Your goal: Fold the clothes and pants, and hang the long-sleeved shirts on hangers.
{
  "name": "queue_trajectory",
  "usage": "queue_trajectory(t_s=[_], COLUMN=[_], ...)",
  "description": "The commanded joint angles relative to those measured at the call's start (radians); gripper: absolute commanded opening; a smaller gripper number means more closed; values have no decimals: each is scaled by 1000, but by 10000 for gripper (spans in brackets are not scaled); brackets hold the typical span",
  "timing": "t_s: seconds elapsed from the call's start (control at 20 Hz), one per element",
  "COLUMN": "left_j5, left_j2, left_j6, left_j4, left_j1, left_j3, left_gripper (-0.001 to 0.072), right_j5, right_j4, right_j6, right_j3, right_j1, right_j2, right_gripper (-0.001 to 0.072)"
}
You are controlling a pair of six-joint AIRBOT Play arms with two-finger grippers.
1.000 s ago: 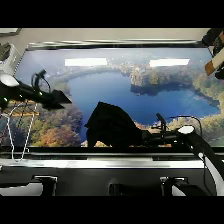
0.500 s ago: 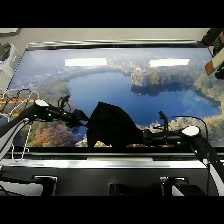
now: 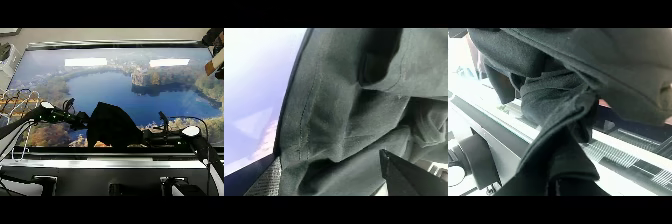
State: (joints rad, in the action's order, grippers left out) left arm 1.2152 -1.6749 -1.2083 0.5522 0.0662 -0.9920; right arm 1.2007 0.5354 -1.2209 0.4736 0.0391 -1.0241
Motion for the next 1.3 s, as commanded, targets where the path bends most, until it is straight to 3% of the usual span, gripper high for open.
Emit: queue_trajectory(t_s=[0.0, 0.05, 0.1, 0.2, 0.25, 0.4, 0.5, 0.7, 1.05, 1.25], left_j5=[-31, -51, -68, -89, -86, -86, -84, -74, -91, -241], left_j2=[-21, -29, -34, -36, -34, -6, 32, 139, 320, 628], left_j6=[-27, -30, -29, -19, -9, -3, -12, -115, -192, -199], left_j4=[9, 9, 9, 0, -2, -2, -1, 90, 93, 170], left_j1=[11, 18, 27, 44, 50, 41, 3, -115, -235, -252], left_j3=[0, 0, -1, -4, -13, -79, -161, -442, -1212, -1083], left_gripper=[652, 521, 345, 160, 8, 12, 11, 11, 11, 11], right_j5=[2, 2, 2, 4, 5, 3, 5, 56, 158, 119], right_j4=[-1, -1, -3, -10, -11, 35, 154, 418, 383, 422], right_j6=[1, 1, 1, 1, 2, -8, -61, -127, -164, -275], right_j3=[1, 1, 1, 1, 4, 72, 190, 568, 1352, 1617], right_j1=[-1, -1, -1, -1, -1, -1, -1, -1, -1, -1], right_j2=[1, 1, 1, 1, 2, 12, 18, 20, 74, 147], right_gripper=[32, 32, 31, 31, 31, 31, 30, 30, 31, 31])
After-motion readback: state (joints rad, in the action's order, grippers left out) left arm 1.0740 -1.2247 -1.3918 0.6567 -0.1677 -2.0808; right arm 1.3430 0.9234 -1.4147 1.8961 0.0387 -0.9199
